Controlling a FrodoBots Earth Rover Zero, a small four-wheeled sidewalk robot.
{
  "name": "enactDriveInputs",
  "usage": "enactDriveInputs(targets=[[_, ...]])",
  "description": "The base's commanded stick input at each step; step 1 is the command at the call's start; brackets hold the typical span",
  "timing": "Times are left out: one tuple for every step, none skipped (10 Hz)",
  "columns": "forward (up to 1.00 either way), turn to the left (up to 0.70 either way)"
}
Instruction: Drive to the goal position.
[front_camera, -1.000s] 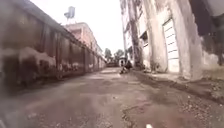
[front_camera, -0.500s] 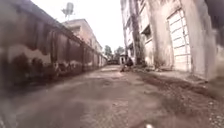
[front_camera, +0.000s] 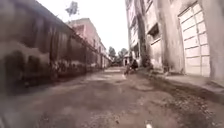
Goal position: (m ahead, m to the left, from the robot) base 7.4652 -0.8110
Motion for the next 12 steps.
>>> enactDriveInputs(targets=[[0.85, 0.0], [0.85, 0.0], [0.85, 0.0], [0.85, 0.0], [0.85, 0.0], [0.85, 0.0], [0.85, 0.0], [0.85, 0.0], [0.85, 0.0], [0.85, 0.0], [0.85, 0.0], [0.85, 0.0]])
